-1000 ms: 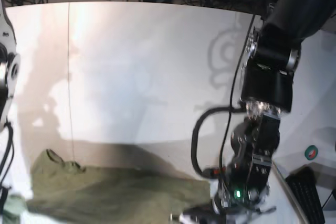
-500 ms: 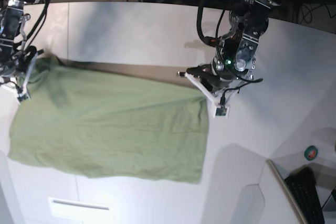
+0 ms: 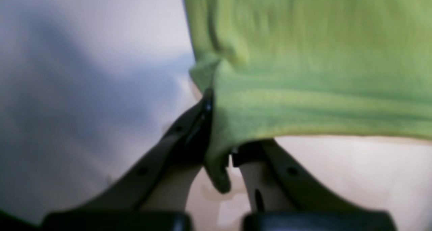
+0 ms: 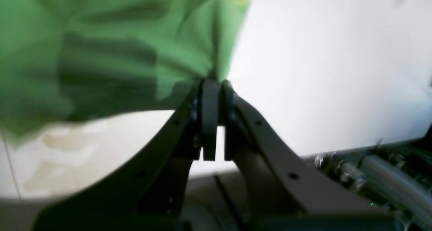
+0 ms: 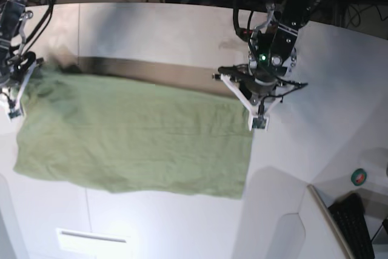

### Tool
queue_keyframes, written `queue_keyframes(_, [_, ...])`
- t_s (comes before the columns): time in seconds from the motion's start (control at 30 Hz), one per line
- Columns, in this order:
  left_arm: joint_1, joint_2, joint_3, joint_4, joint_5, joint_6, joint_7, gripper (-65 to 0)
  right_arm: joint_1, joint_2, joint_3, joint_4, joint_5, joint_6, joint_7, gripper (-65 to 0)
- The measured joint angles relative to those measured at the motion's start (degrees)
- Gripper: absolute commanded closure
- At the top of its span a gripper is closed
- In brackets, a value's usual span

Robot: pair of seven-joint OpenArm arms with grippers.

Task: Layout the t-shirt on the table in an organized manner, then fold the t-shirt properly
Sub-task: 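Lift the stretched shirt with both grippers and lay it flat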

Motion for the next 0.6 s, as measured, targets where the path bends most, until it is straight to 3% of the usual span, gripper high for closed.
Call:
queue_keyframes(0.23, [-22.03,1.16,4.55,-15.67,0.11,-0.11,-0.42,0.0,23.89,6.38,-5.27,-19.54,0.22,-0.09,2.34,0.0])
queue_keyframes(0.33, [-29.79,1.49,7.65,-22.91,-0.09,-0.17,-3.91,0.0,32.81,7.08,-5.99,-28.98,0.20,-0.50,7.45,0.0])
queue_keyframes(0.47, [-40.46,3.78,7.37,-31.12,-0.22,-0.13,-9.79,0.0,44.19,8.20,-6.29,-35.78,-0.22,-6.95,12.92,0.0])
queue_keyframes(0.6, [-50.64,7.39,2.03,-31.58,-0.35,-0.44,-10.56,0.0,54.10,10.67,-6.29,-33.05,-0.17,-7.98,12.94,0.0])
